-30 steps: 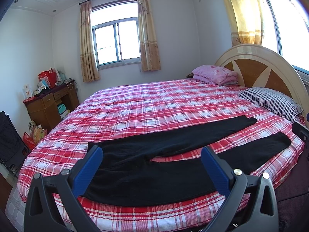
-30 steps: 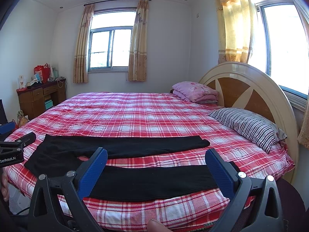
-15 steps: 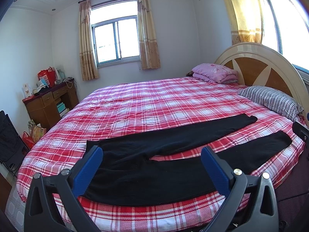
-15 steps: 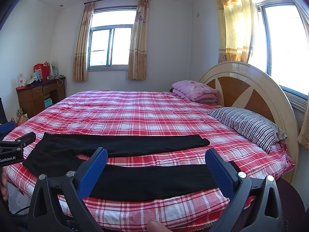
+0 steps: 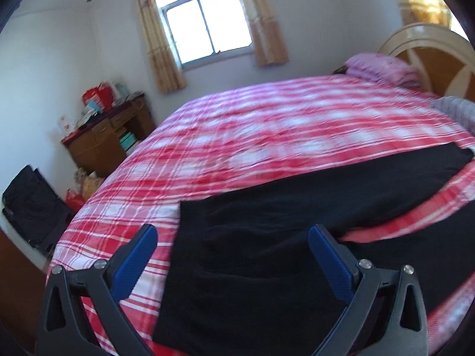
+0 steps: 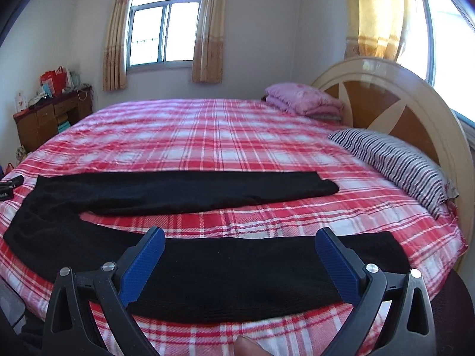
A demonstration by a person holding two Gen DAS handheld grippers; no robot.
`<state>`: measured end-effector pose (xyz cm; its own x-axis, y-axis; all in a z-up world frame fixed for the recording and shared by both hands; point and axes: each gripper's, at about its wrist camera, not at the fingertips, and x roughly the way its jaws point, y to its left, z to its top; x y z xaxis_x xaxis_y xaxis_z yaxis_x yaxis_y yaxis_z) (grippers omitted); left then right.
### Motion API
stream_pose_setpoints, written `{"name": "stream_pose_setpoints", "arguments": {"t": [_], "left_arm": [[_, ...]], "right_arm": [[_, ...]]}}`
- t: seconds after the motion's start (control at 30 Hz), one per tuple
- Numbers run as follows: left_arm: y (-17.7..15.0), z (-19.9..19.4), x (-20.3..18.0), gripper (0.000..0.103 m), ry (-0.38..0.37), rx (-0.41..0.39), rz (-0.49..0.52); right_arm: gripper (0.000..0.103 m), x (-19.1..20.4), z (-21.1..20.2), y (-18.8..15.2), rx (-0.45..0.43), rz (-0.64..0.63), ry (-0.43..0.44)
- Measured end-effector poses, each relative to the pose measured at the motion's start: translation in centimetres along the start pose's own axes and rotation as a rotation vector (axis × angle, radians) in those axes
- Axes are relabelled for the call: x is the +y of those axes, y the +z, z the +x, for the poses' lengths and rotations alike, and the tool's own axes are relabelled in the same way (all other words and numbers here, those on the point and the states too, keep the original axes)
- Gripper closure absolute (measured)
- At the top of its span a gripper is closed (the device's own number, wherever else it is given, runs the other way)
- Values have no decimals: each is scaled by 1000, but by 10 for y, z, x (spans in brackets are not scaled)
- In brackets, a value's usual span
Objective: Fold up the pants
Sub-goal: 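Grasp the black pants leg hem with the left tool while the right tool grasps the other hem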
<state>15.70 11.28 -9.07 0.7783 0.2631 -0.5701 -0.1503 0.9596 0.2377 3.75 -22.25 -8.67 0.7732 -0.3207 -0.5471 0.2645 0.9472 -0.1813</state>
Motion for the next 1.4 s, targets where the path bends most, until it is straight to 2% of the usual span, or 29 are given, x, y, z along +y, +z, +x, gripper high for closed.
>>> {"name": "stream_pose_setpoints", "arguments": {"t": [0.1, 0.3, 0.37, 0.53, 0.57, 0.6, 0.63, 0.67, 0.8, 0.83, 0.87, 0.9, 0.93, 1.13, 1.3, 1.4], "left_arm": [[3, 49, 28, 0, 54, 73, 3], [5, 117, 59, 0, 33, 202, -47], [7, 138, 62, 14, 25, 244, -55], [14, 180, 63, 35, -30, 314, -59], [15, 186, 63, 45, -30, 326, -53], [17, 195, 66, 51, -43, 332, -58], [17, 201, 66, 61, -75, 347, -67], [16, 205, 67, 66, -98, 356, -74], [15, 211, 72, 68, -126, 355, -91], [15, 210, 74, 69, -138, 353, -95], [15, 210, 75, 77, -149, 353, -103], [15, 209, 76, 82, -173, 348, -105], [15, 207, 77, 85, -189, 346, -111], [20, 206, 71, 88, -170, 341, -86], [17, 215, 71, 88, -174, 349, -111], [15, 216, 71, 88, -185, 337, -120]], "right_arm": [[1, 0, 27, 4, 23, -28, -6], [1, -4, 72, 11, 106, -79, -6], [1, -5, 87, 15, 133, -99, -5], [1, -25, 114, 31, 160, -80, -20], [1, -31, 118, 35, 161, -68, -21], [1, -37, 122, 38, 166, -56, -19], [1, -45, 127, 42, 175, -40, -16], [1, -53, 133, 46, 185, -24, -18], [2, -90, 160, 62, 221, 51, -53], [5, -102, 165, 66, 228, 75, -68], [8, -114, 172, 69, 237, 98, -80], [19, -125, 179, 72, 252, 117, -89], [26, -135, 187, 75, 273, 137, -99], [27, -184, 234, 92, 334, 159, -188], [27, -210, 276, 100, 386, 170, -166], [27, -212, 304, 101, 410, 132, -162]]}}
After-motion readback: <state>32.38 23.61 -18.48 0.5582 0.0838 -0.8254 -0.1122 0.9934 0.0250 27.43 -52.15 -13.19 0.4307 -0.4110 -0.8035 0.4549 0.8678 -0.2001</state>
